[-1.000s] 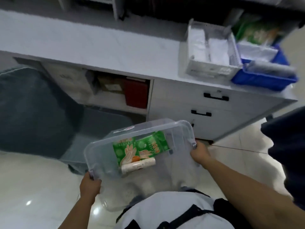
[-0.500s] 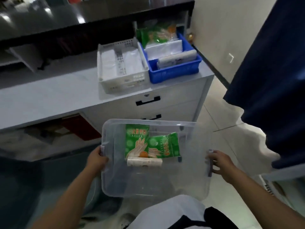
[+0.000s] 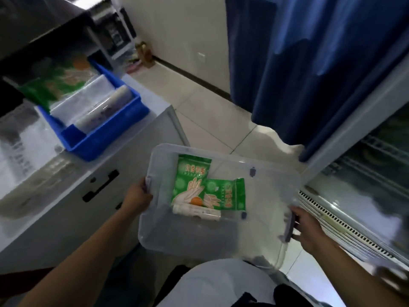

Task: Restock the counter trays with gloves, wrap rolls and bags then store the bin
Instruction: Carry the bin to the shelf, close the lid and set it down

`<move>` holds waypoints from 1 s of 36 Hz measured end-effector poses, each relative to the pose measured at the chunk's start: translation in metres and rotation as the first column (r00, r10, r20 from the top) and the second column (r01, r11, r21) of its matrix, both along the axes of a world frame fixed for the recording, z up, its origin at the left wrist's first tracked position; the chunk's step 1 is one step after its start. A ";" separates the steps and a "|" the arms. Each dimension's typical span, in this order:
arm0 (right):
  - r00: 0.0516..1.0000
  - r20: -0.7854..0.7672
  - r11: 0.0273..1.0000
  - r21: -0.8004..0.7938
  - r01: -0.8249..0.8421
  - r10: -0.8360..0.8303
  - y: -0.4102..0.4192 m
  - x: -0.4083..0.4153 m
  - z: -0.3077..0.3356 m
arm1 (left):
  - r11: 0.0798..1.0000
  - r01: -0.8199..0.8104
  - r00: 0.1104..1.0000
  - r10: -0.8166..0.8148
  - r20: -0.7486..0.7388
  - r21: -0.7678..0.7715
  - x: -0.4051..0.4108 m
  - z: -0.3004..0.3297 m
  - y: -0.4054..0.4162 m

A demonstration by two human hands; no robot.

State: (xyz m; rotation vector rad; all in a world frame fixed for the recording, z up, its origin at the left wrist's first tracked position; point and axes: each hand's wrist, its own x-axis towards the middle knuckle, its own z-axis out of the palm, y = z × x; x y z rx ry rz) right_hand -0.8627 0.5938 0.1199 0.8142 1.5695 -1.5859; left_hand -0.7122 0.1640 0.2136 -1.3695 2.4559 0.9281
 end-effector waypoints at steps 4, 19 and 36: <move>0.993 -0.010 0.993 0.021 0.114 -0.114 0.020 -0.006 0.019 | 0.970 0.234 0.971 -0.236 -0.032 -0.071 -0.074 0.009 0.002; 0.887 -0.074 0.889 0.013 0.458 -0.456 -0.047 -0.048 0.090 | 0.756 0.645 0.750 -0.654 -0.098 -0.115 -0.339 0.070 -0.062; 0.701 -0.244 0.688 0.151 0.710 -0.670 -0.109 -0.109 0.142 | 0.823 0.505 0.856 -0.439 -0.273 0.259 -0.454 0.034 -0.084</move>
